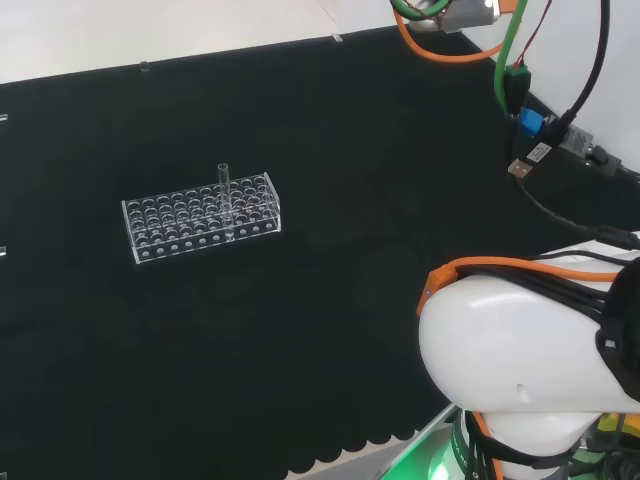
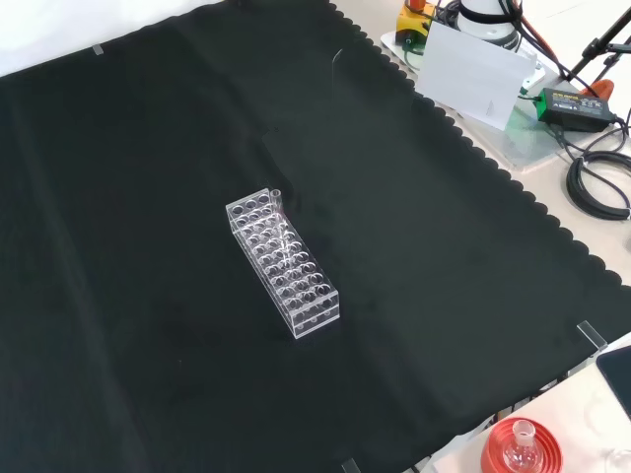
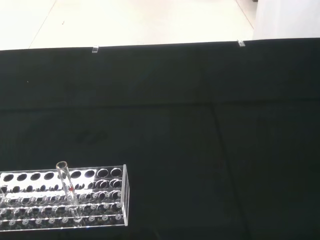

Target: Pick up the test tube.

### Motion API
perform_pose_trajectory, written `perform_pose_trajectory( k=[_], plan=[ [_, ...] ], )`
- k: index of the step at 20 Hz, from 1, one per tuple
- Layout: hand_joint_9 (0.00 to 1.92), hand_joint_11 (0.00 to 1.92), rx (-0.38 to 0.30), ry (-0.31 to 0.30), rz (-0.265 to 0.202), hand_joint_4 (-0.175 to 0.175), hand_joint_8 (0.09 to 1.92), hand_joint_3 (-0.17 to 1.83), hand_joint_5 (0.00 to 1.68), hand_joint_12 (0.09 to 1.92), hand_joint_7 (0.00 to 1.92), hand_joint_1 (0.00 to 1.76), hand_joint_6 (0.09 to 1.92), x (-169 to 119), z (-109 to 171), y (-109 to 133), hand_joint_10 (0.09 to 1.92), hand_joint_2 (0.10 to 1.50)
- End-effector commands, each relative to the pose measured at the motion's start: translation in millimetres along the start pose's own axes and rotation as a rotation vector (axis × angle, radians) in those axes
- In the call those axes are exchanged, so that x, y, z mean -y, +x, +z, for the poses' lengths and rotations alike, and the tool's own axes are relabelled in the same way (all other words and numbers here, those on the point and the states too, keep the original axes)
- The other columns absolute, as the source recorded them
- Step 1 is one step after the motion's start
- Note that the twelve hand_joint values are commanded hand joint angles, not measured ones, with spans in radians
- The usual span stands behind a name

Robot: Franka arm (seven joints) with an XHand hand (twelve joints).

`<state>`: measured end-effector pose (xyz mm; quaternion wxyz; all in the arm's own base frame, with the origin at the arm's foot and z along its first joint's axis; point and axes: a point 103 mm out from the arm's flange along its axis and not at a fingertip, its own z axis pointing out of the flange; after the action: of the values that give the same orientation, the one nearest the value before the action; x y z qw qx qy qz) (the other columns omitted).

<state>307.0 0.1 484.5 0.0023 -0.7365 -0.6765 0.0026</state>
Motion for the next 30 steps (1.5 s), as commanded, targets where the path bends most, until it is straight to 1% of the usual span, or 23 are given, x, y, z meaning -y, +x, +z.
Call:
perform_pose_trajectory(
  k=[1, 2, 3, 4, 5, 6, 8, 11, 15, 20, 24, 30],
  plan=[
    [0.5, 0.12, 0.051, -0.088, 0.147, -0.035, 0.46, -0.14, 0.34, 1.12, 0.38, 0.75, 0.13, 46.0, -52.7, -63.9, 0.13, 1.04],
    [0.39, 0.06, 0.054, -0.093, 0.157, -0.019, 0.52, -0.14, 0.24, 1.11, 0.24, 0.68, 0.09, 49.3, -56.4, -68.7, 0.15, 1.04],
    [0.29, 0.03, 0.054, -0.095, 0.159, -0.011, 0.58, -0.15, 0.19, 1.11, 0.15, 0.64, 0.09, 50.1, -57.4, -70.1, 0.27, 1.05],
    [0.19, 0.01, 0.054, -0.095, 0.16, -0.007, 0.63, -0.16, 0.17, 1.1, 0.1, 0.62, 0.09, 50.1, -57.7, -70.5, 0.45, 1.05],
    [0.11, 0.0, 0.054, -0.095, 0.16, -0.005, 0.66, -0.17, 0.16, 1.11, 0.07, 0.62, 0.09, 50.0, -57.7, -70.6, 0.62, 1.06],
    [0.05, 0.0, 0.054, -0.094, 0.159, -0.004, 0.68, -0.17, 0.15, 1.11, 0.06, 0.61, 0.09, 49.8, -57.7, -70.6, 0.74, 1.06],
    [0.01, 0.0, 0.054, -0.088, 0.155, -0.003, 0.69, -0.17, 0.15, 1.12, 0.05, 0.61, 0.09, 48.3, -56.3, -70.3, 0.84, 1.06],
    [0.0, 0.0, 0.045, -0.07, 0.146, -0.003, 0.69, -0.17, 0.15, 1.12, 0.04, 0.61, 0.09, 41.2, -49.7, -66.8, 0.87, 1.06],
    [0.0, 0.0, 0.018, -0.049, 0.128, -0.003, 0.69, -0.17, 0.15, 1.12, 0.04, 0.61, 0.09, 30.1, -39.8, -60.0, 0.87, 1.06],
    [0.0, 0.0, 0.006, -0.022, 0.076, -0.002, 0.7, -0.17, 0.15, 1.12, 0.04, 0.61, 0.09, 11.3, -30.1, -48.2, 0.87, 1.06],
    [0.0, 0.0, -0.006, -0.007, 0.044, -0.002, 0.7, -0.17, 0.15, 1.12, 0.05, 0.62, 0.09, -5.5, -21.2, -39.5, 0.87, 1.06],
    [0.0, 0.0, -0.067, 0.015, 0.017, -0.003, 0.71, -0.17, 0.15, 1.13, 0.06, 0.63, 0.09, -29.3, 2.0, -28.6, 0.89, 1.06]
  ],
)
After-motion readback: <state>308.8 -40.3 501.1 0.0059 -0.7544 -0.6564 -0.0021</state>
